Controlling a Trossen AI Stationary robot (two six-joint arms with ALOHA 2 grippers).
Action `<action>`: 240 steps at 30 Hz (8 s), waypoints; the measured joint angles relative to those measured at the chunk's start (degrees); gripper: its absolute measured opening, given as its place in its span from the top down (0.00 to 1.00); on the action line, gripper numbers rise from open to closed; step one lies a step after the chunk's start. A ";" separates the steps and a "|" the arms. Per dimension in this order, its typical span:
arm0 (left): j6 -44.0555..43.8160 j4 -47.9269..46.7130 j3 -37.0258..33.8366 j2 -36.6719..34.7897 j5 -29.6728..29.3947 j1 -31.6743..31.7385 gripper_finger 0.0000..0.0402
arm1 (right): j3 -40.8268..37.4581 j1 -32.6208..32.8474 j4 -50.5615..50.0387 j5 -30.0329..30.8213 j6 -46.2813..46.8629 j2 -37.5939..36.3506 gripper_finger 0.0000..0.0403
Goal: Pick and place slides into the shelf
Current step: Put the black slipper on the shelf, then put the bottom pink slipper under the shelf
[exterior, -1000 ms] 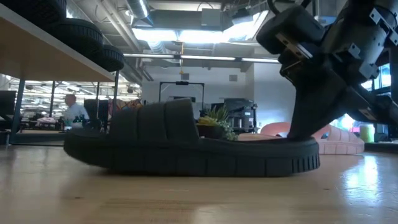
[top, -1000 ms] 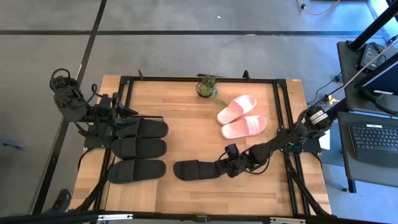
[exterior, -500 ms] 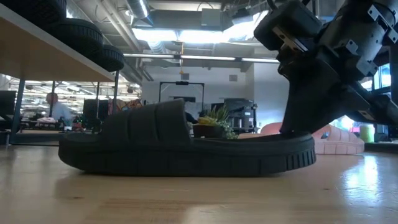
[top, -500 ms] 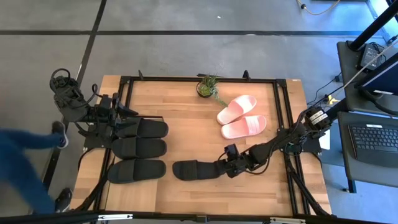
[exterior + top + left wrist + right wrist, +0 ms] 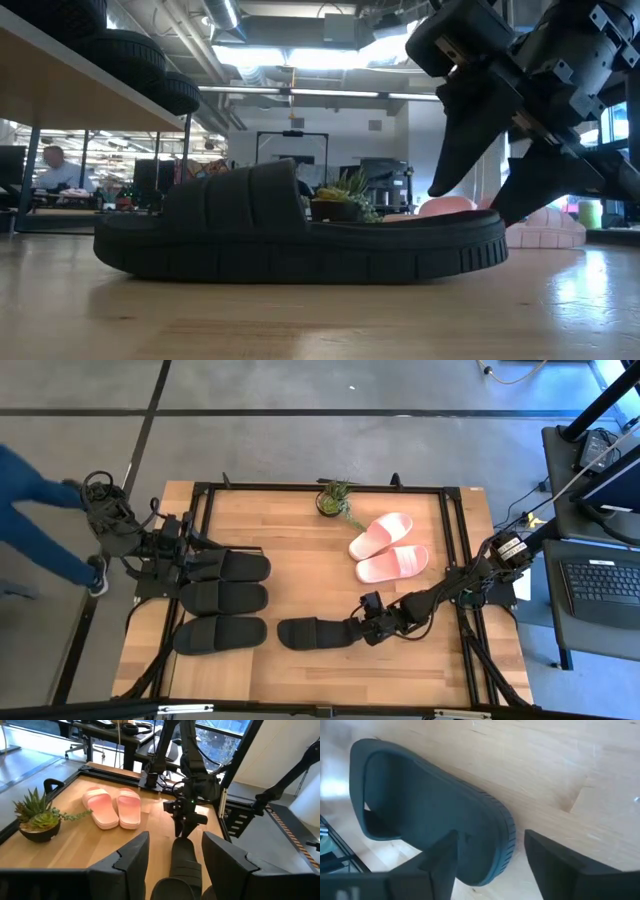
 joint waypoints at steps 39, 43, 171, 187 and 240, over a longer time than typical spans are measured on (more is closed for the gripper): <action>0.02 -0.33 0.00 -0.01 0.04 0.02 0.56 | -0.02 0.00 9.38 -2.99 3.14 6.58 0.82; 0.02 -0.33 0.00 -0.01 0.04 0.00 0.56 | -0.02 0.00 9.37 -2.97 3.07 6.58 0.88; 0.35 -6.84 0.00 -0.03 10.48 0.00 0.56 | 81.13 -2.89 -13.44 -15.48 -10.20 42.10 0.64; 0.26 -6.84 0.00 -0.03 10.48 0.02 0.56 | 81.13 -2.89 -14.23 -16.44 -10.42 42.07 0.64; -0.02 -6.78 0.02 -0.01 10.29 0.02 0.56 | 79.59 -1.80 -77.40 3.33 -21.56 22.92 0.38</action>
